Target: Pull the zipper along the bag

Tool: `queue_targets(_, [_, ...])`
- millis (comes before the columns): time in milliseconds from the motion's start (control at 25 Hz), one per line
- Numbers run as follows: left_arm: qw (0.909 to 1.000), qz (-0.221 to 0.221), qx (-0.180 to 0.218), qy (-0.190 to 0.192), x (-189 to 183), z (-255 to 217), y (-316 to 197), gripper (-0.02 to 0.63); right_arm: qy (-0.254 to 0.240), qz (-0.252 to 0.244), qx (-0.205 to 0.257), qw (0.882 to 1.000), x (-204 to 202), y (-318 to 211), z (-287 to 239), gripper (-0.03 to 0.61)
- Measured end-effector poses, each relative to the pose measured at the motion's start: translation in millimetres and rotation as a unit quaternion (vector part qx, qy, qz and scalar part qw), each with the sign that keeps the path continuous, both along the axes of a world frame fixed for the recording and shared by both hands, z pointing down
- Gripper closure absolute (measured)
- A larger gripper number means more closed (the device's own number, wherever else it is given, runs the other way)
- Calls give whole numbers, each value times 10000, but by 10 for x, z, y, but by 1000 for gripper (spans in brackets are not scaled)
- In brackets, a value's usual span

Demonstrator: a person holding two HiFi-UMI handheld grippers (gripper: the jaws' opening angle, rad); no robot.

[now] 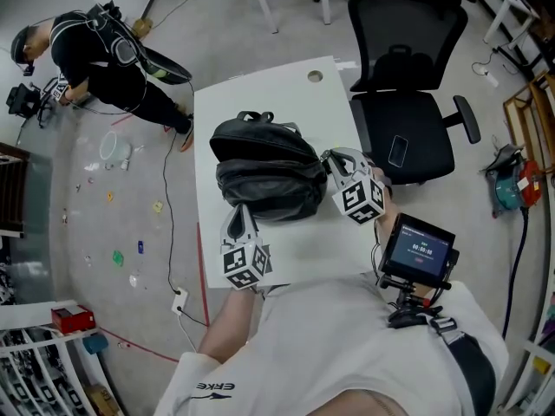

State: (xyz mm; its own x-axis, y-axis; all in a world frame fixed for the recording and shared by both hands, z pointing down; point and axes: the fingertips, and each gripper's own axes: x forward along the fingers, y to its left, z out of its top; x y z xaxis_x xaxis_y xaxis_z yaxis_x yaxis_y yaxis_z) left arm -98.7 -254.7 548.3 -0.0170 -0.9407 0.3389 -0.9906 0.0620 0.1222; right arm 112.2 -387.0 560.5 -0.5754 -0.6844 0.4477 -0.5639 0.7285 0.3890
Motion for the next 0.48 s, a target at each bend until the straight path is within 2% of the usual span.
queue_targets(200, [10000,-46,38,-75,-132,-3,-112,611,-99,280,144,9995,63,-69,-91,561])
queue_targets(480, [9999,111,32,-78,-176,21,-272,611,-124,619,273,9976,163,-145,-181,561])
